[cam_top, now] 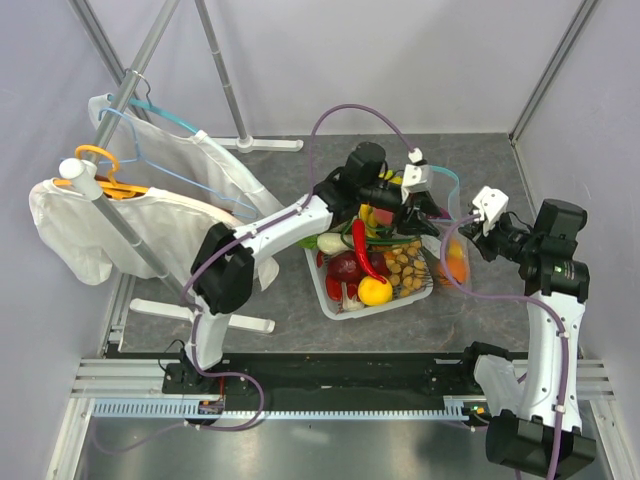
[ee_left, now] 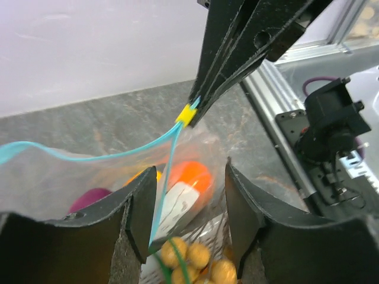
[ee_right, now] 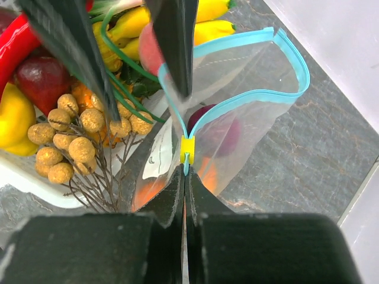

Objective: Place the food in the zip-top bag and seal the zipper
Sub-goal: Zip the zipper food storage bag at the center of the board.

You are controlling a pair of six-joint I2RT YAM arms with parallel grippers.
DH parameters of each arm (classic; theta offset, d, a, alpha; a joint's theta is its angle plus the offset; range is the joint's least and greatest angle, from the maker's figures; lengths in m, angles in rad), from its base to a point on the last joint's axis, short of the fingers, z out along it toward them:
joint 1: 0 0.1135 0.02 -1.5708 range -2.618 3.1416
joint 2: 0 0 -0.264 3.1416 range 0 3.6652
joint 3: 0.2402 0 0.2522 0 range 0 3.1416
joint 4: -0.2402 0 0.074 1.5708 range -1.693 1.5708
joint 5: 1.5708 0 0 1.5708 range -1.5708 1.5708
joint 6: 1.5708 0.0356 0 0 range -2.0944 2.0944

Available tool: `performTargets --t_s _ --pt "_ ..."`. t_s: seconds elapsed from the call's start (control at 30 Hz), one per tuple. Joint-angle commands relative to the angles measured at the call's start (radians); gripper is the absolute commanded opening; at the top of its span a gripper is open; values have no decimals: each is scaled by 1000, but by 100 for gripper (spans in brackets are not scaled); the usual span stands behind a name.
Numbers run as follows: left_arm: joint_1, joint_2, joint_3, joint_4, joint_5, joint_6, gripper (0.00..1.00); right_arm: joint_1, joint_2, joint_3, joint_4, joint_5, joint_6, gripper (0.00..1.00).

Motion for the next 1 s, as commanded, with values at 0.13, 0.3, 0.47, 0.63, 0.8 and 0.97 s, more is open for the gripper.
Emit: performTargets --t_s 0.13,0.3,0.47,0.63,0.8,0.97 --pt "14 -140 -49 97 162 406 57 -3 -32 24 -66 -66 -146 0" --pt "-54 -119 -5 -54 125 672 54 -3 -75 32 -83 -62 -146 0" --pt "-72 -91 14 -92 87 701 55 -3 -108 28 -102 -53 -155 0" --pt "-95 -85 6 -92 46 737 52 -1 -121 33 -135 -62 -177 0" --pt "-98 -73 10 -94 15 737 48 -3 -124 41 -153 -71 -201 0" --pt "-100 -56 26 -94 -2 732 47 -3 -124 44 -168 -68 -217 0"
